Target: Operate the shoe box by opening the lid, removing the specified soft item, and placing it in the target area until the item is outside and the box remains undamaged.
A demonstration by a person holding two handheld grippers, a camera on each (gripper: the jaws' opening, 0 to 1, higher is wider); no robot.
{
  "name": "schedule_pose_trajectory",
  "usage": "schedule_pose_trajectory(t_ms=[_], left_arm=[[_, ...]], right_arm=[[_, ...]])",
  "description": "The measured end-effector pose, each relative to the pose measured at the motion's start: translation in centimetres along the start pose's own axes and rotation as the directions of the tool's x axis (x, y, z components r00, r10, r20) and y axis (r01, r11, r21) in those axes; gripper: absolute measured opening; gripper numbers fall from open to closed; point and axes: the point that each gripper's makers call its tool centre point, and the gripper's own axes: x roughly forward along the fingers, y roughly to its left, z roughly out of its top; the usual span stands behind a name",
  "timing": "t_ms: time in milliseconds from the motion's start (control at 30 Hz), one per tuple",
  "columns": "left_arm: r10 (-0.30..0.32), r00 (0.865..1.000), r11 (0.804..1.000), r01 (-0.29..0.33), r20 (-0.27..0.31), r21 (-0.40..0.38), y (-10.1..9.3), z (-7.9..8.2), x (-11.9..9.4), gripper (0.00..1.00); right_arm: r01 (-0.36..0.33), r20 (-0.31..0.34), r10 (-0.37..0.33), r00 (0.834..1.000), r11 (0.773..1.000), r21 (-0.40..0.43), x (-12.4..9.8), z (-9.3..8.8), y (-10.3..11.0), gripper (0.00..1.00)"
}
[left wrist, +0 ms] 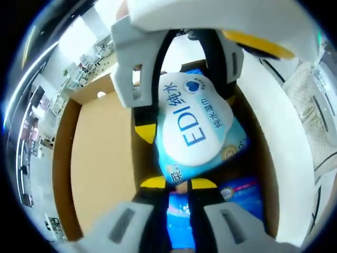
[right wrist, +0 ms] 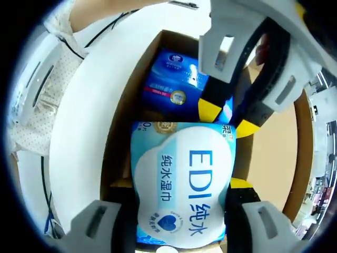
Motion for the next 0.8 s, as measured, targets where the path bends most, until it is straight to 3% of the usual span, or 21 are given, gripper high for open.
schedule_pose_trajectory(t_ms=[433,600,800], left_arm=[[0.039,0.999,0.999,-0.040,0.028,0.034,0.6,2.5,-3.5,0.12],[0.040,0.998,0.997,-0.043,0.043,0.061,0.7,4.3,-4.0,0.12],[0.022,0.998,0.993,-0.027,0.053,0.111,0.5,7.2,-3.6,0.12]], right_arm=[[0.035,-0.046,-0.035,0.998,0.999,0.000,-4.4,0.1,-0.4,0.66],[0.046,-0.067,-0.044,0.997,0.999,0.015,-5.8,-0.8,-0.1,0.66],[0.064,-0.091,-0.058,0.994,0.996,0.060,-7.3,-3.0,1.1,0.65]])
